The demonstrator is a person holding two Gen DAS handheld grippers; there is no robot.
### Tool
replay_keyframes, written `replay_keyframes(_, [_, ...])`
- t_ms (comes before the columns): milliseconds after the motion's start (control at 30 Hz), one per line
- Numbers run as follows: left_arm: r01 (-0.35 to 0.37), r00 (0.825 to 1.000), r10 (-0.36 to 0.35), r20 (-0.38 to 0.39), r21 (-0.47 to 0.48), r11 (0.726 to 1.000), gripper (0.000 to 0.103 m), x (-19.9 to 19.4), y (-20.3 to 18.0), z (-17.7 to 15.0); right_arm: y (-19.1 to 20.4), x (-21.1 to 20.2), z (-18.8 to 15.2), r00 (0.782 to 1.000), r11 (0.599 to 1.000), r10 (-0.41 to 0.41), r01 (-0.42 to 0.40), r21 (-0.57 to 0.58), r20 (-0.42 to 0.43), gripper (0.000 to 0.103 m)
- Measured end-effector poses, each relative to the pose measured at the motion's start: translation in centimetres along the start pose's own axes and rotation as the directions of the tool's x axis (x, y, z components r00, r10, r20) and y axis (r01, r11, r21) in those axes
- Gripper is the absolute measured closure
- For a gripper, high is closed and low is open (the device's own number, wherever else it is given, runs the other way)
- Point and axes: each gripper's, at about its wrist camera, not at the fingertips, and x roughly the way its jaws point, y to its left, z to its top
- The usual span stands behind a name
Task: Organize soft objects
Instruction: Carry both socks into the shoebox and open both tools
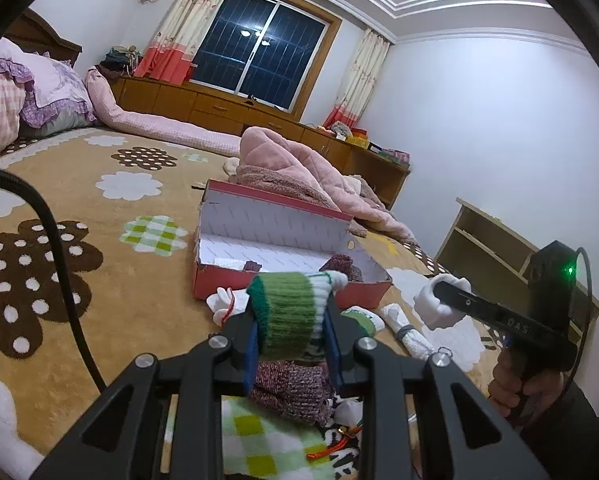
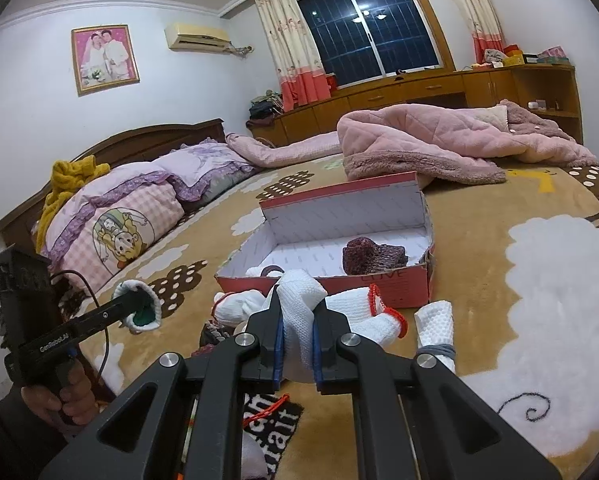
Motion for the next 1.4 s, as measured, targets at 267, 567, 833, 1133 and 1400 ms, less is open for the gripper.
replay_keyframes(267, [-0.021, 1.000, 0.021, 0.005, 0.078, 0.997, 0.075, 0.6, -0.5, 0.7, -1.0, 1.3, 0.6, 0.999, 0.999, -0.047, 0.047, -0.004, 0.015, 0.091])
replay_keyframes(567, [-0.019, 0.999, 0.022, -0.033, 0.084, 0.996, 0.075, 3.9, 0.7, 1.8, -3.5, 4.3, 1.8, 0.997, 0.996, -0.083, 0.083, 0.041, 0.000, 0.091])
replay_keyframes(833, [-0.032, 0.996, 0.043, -0.078, 0.132, 0.991, 0.075, 8.5, 1.2, 2.8, -3.7, 6.8, 2.5, 0.997, 0.996, -0.076, 0.077, 0.045, -0.022, 0.091])
replay_keyframes(1133, [-0.046, 0.993, 0.059, -0.100, 0.132, 0.990, 0.075, 13.2, 2.5, 4.8, -3.9, 10.8, 4.4, 0.993, 0.994, -0.110, 0.110, -0.009, -0.028, 0.091])
replay_keyframes(1400, [-0.083, 0.986, 0.099, -0.133, 0.120, 0.989, 0.075, 16.5, 3.6, 5.7, -6.1, 13.6, 5.2, 0.969, 0.970, -0.239, 0.242, 0.029, -0.063, 0.090])
